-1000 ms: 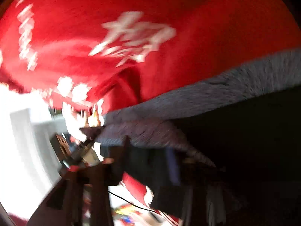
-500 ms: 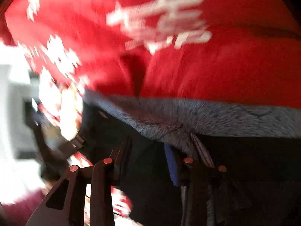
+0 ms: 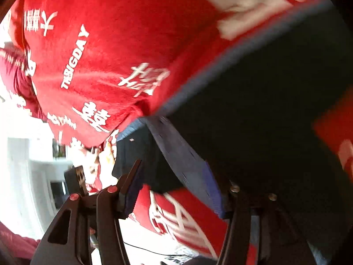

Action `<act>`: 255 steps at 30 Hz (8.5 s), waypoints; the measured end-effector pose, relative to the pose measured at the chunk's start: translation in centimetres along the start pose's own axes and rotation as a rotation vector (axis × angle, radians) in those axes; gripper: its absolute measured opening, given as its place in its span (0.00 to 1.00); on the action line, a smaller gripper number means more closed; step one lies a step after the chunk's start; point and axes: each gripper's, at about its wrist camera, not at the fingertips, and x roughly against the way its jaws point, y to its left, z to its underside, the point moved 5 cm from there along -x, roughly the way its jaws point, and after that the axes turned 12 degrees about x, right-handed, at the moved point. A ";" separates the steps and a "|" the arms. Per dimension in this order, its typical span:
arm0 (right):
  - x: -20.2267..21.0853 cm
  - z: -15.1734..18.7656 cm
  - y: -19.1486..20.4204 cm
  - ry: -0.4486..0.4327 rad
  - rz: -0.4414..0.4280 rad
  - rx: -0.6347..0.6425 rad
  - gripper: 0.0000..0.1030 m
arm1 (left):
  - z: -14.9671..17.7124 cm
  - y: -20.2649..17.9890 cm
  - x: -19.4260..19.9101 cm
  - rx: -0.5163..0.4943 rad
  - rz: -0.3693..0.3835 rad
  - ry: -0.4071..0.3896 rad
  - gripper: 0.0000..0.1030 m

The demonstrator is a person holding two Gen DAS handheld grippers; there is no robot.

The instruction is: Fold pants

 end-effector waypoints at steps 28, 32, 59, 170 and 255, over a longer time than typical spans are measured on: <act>4.6 21.0 -14.4 -0.555 -0.372 -0.859 0.07 | 1.8 -8.7 -6.5 0.079 0.151 0.099 0.26; 7.8 17.0 -12.3 -0.475 -0.240 -0.675 0.07 | 1.1 -10.3 -3.8 0.024 0.152 0.050 0.26; 6.2 -17.6 -17.0 -0.024 0.202 -0.168 0.35 | -13.5 -17.0 -8.6 -0.073 0.082 0.012 0.28; 19.3 -11.5 -21.7 -0.204 0.583 -0.216 0.10 | -13.3 -19.7 -15.3 -0.095 -0.257 -0.163 1.00; -13.7 1.7 5.6 0.124 -0.149 -0.167 0.25 | -6.1 29.7 1.9 0.211 -0.304 -0.224 1.00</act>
